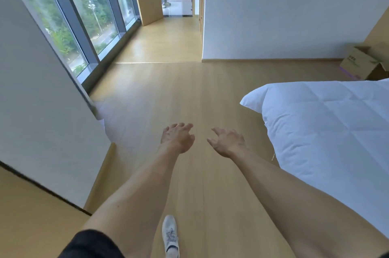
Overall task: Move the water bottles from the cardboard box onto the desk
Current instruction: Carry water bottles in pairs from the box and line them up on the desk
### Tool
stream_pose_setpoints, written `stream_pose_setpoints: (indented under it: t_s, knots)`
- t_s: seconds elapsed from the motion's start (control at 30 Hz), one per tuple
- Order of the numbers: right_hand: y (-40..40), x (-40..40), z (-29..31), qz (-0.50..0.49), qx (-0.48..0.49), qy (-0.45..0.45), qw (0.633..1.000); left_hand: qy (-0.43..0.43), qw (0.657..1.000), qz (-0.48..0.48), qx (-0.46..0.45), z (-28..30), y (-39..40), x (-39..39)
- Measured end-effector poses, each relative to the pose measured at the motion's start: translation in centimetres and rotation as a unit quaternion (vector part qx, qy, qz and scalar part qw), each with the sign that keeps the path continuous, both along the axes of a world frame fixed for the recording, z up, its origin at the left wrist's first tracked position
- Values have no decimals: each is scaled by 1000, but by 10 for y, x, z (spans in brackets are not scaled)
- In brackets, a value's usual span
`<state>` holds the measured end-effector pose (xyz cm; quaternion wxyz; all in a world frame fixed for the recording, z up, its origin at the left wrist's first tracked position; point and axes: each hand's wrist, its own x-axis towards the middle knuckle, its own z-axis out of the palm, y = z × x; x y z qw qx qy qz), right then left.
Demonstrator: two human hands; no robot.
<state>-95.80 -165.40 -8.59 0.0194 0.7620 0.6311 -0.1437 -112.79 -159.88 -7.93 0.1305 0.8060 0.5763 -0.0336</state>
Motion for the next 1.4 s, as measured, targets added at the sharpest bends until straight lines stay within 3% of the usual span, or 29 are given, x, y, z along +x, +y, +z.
stream_pose_setpoints:
  t_s: [0.37, 0.53, 0.77, 1.0, 1.4]
  knots:
    - [225, 38, 4, -106, 12, -7, 994, -1, 993, -118, 28, 4, 268, 50]
    - [295, 60, 8, -147, 8, -3, 989, -7, 986, -164, 30, 6, 349, 81]
    - [392, 97, -7, -166, -8, 14, 986, -4, 984, -177, 14, -12, 443, 120]
    - [540, 154, -34, -142, -15, 26, 989, 22, 988, -154, 18, -13, 579, 163]
    - [734, 289, -4, -165, 20, 17, 986, 28, 987, -156, 28, 15, 791, 304]
